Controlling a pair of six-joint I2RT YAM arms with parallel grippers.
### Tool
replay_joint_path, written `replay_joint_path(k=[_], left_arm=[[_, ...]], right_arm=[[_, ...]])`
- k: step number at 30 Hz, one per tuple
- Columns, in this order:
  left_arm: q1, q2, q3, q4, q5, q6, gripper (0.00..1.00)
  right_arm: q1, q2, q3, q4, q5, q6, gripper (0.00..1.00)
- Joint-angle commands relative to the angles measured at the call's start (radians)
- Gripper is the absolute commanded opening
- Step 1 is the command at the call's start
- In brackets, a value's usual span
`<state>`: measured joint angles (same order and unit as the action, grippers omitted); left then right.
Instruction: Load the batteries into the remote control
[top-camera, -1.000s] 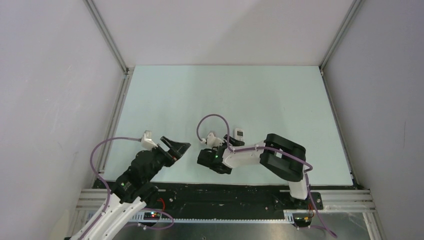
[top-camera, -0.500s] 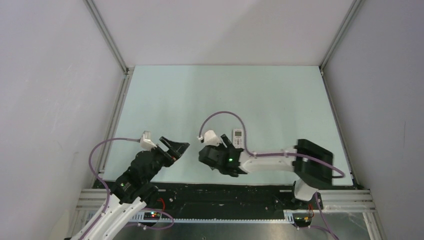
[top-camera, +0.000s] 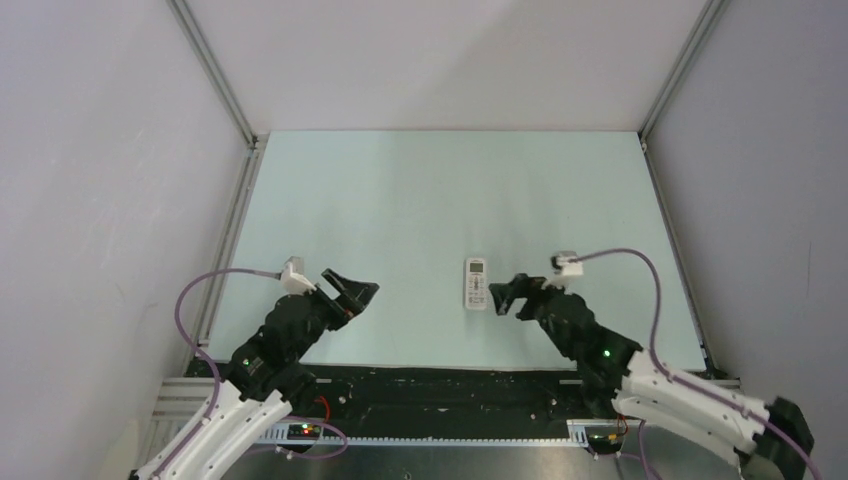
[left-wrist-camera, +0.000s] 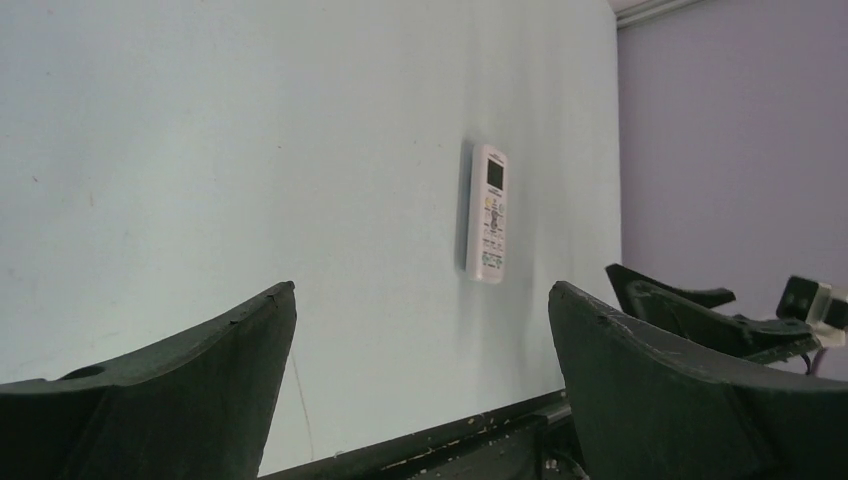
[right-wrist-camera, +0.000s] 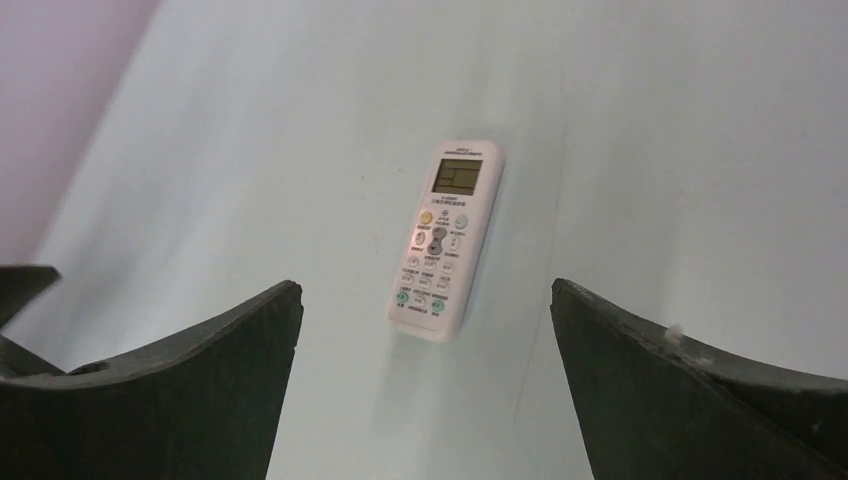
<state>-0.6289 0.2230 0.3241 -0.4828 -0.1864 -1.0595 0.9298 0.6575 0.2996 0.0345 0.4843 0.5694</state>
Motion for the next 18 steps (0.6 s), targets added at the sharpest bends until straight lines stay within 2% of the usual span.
replay_joint_path(k=[1, 4, 6, 8, 10, 11, 18], left_arm=[[-0.003, 0.048, 0.035, 0.011, -0.041, 0.049, 0.98], [-0.003, 0.068, 0.030, 0.011, -0.042, 0.052, 0.98], [-0.002, 0.061, 0.027, 0.011, -0.045, 0.056, 0.98], [-0.002, 0.036, 0.020, 0.011, -0.052, 0.058, 0.98], [-0.003, -0.001, 0.014, 0.011, -0.067, 0.062, 0.98], [-0.002, -0.043, 0.008, 0.011, -0.084, 0.075, 0.98], [-0.003, -0.047, -0.003, 0.011, -0.076, 0.069, 0.98]], right_arm=[[-0.036, -0.328, -0.147, -0.016, 0.075, 0.128, 0.99], [-0.035, -0.579, -0.223, -0.144, 0.094, 0.144, 0.99], [-0.032, -0.676, -0.235, -0.231, 0.117, 0.158, 0.99], [-0.029, -0.702, -0.228, -0.291, 0.124, 0.155, 1.00], [-0.023, -0.672, -0.213, -0.317, 0.132, 0.153, 0.99], [-0.012, -0.587, -0.194, -0.293, 0.138, 0.142, 0.99], [0.022, -0.369, -0.178, -0.088, 0.137, 0.079, 0.99]])
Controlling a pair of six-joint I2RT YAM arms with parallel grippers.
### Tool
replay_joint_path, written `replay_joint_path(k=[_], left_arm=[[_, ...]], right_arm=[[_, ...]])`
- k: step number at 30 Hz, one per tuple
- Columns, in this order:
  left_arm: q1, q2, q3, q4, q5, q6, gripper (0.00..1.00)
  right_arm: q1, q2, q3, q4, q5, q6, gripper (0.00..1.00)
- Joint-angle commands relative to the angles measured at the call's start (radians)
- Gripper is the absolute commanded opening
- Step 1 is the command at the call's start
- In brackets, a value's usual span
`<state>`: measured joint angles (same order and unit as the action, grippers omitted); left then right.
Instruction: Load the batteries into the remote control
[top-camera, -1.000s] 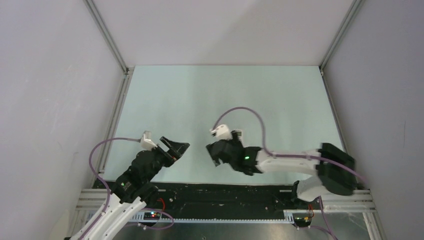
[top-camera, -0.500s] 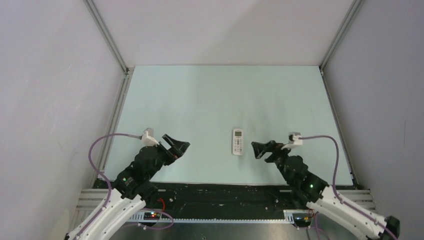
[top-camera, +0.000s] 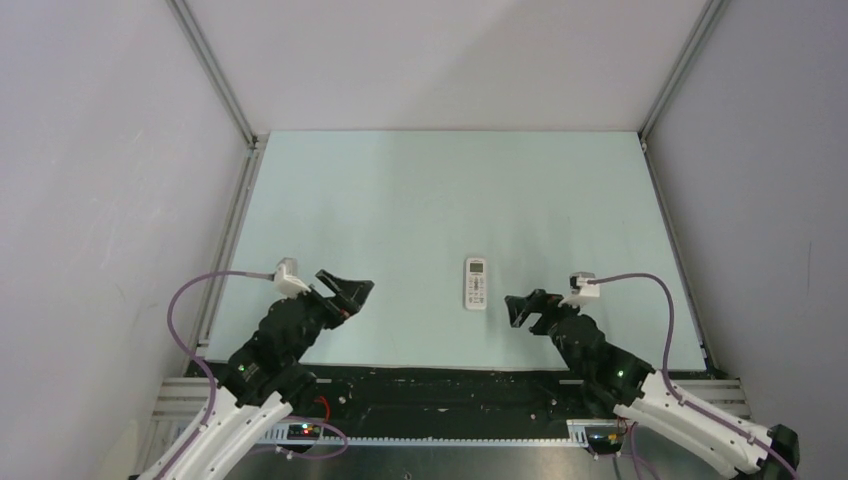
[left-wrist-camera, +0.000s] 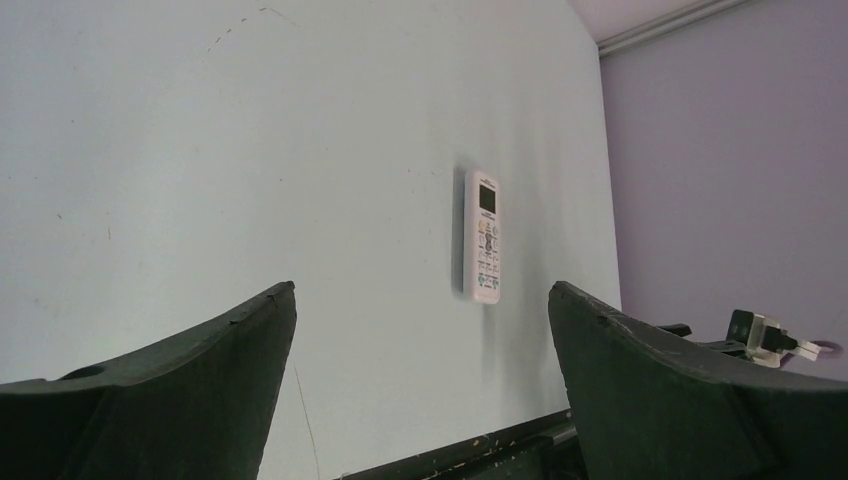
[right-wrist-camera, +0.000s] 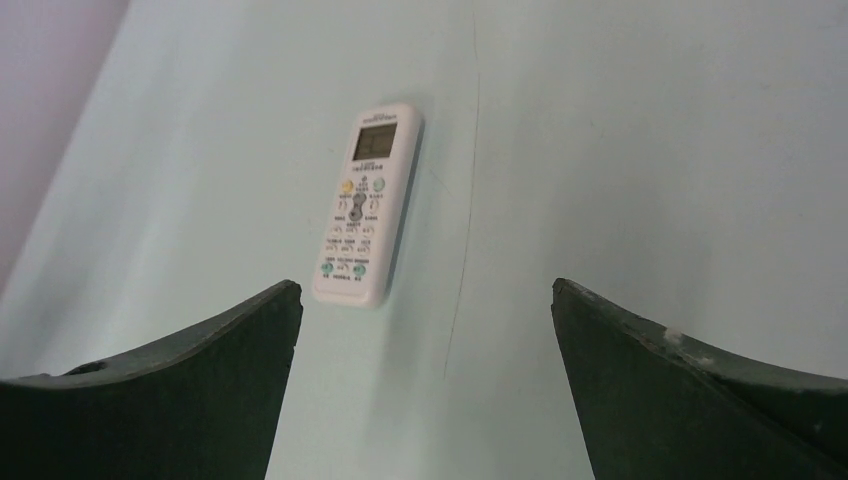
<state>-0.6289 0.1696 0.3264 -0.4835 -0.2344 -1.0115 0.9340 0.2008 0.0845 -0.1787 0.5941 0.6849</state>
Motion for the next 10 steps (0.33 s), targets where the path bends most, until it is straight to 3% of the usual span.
replay_joint_path(k=[1, 10], left_arm=[[-0.003, 0.009, -0.005, 0.012, -0.021, 0.022, 0.98], [-0.002, 0.014, -0.004, 0.006, -0.033, 0.044, 0.98]], right_arm=[[0.021, 0.103, 0.039, 0.138, 0.025, -0.043, 1.00], [0.023, 0.202, 0.060, 0.223, 0.011, -0.062, 0.99]])
